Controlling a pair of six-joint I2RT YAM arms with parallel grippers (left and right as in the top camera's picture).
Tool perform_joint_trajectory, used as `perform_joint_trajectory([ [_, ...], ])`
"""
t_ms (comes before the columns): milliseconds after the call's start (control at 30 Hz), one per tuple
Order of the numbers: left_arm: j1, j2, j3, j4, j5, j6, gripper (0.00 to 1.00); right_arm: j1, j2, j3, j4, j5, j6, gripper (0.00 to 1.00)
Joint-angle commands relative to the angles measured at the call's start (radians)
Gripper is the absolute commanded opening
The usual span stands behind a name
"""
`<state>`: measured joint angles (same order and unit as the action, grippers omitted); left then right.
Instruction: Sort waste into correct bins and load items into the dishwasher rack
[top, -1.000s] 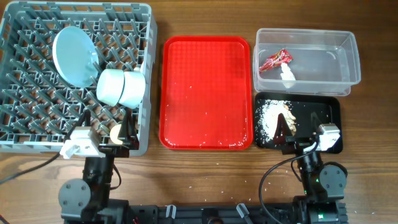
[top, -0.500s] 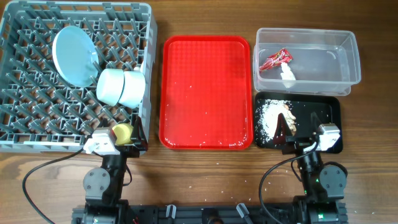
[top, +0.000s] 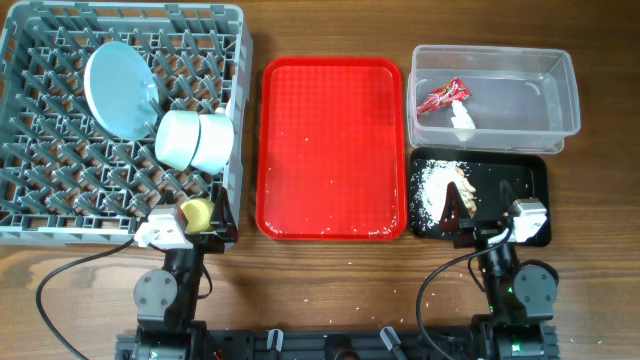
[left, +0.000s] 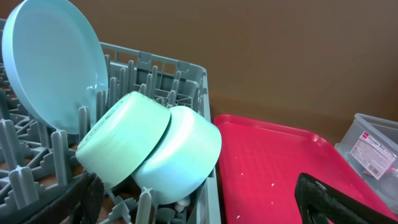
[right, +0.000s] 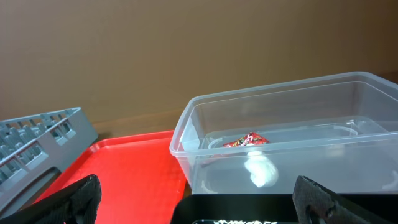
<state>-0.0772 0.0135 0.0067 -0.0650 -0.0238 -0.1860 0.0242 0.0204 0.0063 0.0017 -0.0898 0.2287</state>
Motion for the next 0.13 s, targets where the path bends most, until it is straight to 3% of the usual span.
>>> perform_joint_trajectory([
  [0, 0.003, -0.007, -0.001, -0.006, 0.012, -0.009, 1.0, -0.005, -0.006, -0.001, 0.005, -0.013, -0.017, 1.0],
  [100, 0.003, -0.007, -0.001, -0.006, 0.012, -0.009, 1.0, -0.005, -0.006, -0.001, 0.005, -0.013, -0.017, 1.0],
])
